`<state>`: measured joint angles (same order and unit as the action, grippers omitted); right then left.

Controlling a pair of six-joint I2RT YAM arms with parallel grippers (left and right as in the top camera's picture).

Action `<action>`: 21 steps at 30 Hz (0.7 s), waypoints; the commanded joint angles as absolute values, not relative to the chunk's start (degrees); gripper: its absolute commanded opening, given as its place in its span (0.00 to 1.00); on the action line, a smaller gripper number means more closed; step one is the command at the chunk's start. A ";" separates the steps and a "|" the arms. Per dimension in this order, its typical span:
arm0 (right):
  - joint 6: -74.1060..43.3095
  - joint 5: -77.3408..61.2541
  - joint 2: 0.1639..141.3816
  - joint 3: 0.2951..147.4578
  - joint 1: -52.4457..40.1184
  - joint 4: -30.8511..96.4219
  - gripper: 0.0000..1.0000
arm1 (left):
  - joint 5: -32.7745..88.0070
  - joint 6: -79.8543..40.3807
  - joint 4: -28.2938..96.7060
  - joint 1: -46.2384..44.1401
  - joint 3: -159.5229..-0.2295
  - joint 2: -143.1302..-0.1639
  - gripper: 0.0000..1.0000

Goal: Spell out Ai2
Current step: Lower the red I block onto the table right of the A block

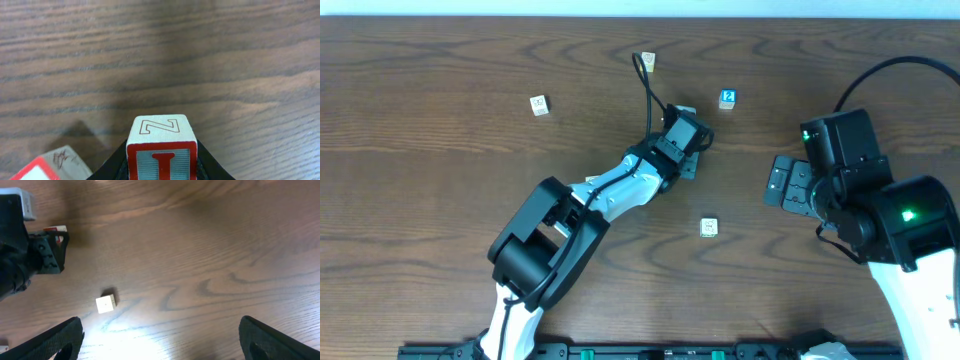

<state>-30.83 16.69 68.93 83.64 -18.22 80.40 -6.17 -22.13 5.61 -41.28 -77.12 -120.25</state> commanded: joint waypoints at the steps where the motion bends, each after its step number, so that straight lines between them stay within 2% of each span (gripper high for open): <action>1: -31.70 16.88 68.36 84.20 -17.87 80.62 0.99 | -6.59 -22.33 5.13 -40.86 -78.83 -121.45 0.16; 10: -31.68 16.91 68.36 84.20 -17.87 80.62 0.99 | -12.62 -22.76 5.78 -40.80 -78.83 -121.49 0.15; 21: -31.68 16.88 68.36 84.20 -17.87 80.88 0.99 | -12.62 -22.98 9.98 -37.67 -78.81 -121.49 0.15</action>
